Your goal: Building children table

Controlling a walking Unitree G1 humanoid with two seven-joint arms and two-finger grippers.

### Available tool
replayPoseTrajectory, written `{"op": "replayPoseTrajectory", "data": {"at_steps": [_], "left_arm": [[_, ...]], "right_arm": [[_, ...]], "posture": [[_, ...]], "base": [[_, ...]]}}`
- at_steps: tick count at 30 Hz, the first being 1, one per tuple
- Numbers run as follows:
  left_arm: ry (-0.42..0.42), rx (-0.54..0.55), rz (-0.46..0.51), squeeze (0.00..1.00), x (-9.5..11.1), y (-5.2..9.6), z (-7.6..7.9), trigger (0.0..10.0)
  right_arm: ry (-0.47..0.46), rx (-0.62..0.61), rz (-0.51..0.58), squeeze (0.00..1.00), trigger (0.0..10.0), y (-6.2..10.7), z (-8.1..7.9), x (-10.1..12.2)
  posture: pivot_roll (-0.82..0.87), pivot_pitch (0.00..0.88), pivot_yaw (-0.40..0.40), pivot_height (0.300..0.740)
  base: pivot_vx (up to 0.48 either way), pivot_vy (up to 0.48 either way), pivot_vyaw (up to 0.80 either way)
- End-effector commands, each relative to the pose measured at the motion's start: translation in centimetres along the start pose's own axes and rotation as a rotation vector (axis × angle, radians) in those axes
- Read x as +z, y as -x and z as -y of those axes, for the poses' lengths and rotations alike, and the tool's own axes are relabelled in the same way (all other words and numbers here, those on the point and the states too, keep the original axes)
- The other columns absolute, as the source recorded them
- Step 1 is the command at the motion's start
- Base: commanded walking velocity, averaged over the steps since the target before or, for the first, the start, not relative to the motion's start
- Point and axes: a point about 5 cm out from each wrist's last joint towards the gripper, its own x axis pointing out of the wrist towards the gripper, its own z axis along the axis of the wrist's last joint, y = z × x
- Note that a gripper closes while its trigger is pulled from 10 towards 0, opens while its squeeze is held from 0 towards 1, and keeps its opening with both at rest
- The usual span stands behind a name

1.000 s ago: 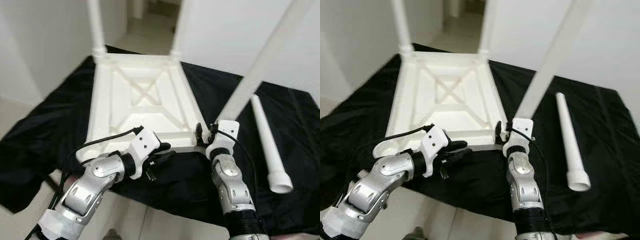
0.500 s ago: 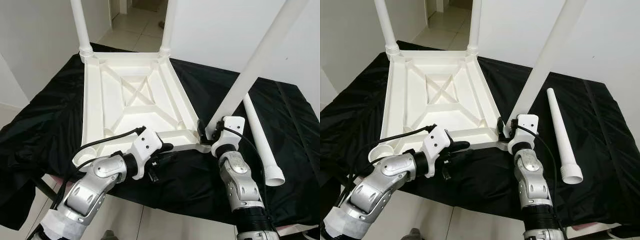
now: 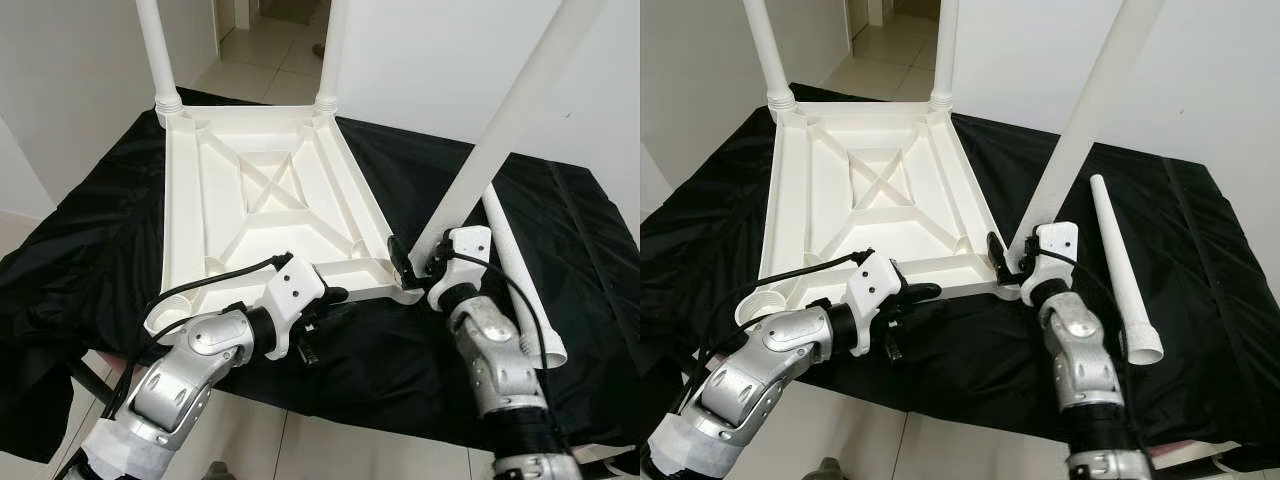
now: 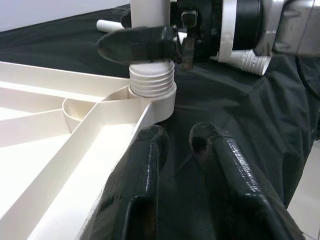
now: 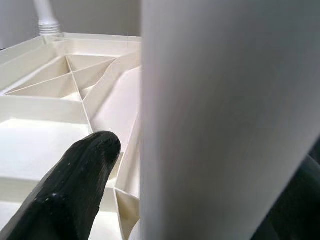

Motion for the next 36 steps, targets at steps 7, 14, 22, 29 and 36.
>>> {"op": "replayPoseTrajectory", "data": {"at_steps": [7, 14, 22, 29, 36], "left_arm": [[0.007, -0.028, 0.005, 0.00, 0.2, 0.1, 0.4, 10.0], [0.009, -0.035, 0.004, 0.00, 0.3, 0.0, 0.5, 10.0], [0.005, -0.038, 0.005, 0.00, 0.3, -0.2, 0.5, 10.0], [0.001, -0.035, 0.011, 0.00, 0.4, -0.5, 0.2, 10.0], [0.001, -0.040, 0.018, 0.00, 0.5, -0.7, 0.1, 10.0]], "right_arm": [[0.038, 0.243, 0.001, 0.00, 10.0, -0.4, 0.4, 0.7], [0.039, 0.354, -0.073, 0.00, 10.0, -0.3, 1.0, -0.1], [0.008, 0.424, -0.137, 0.00, 3.8, 0.2, 1.1, -1.3], [-0.053, 0.500, -0.141, 0.00, 0.0, 0.5, 0.6, -1.6], [-0.105, 0.481, -0.140, 0.00, 0.0, 0.6, 0.5, -1.9]], "posture": [[0.16, 0.033, -0.078, 0.740], [0.16, 0.030, -0.083, 0.740], [0.16, 0.025, -0.085, 0.740], [0.16, 0.018, -0.084, 0.740], [0.15, 0.017, -0.082, 0.740]], "base": [[0.000, 0.000, 0.00], [0.000, 0.000, 0.00], [0.000, 0.000, 0.00], [0.000, 0.000, 0.00], [0.000, 0.000, 0.00]]}}
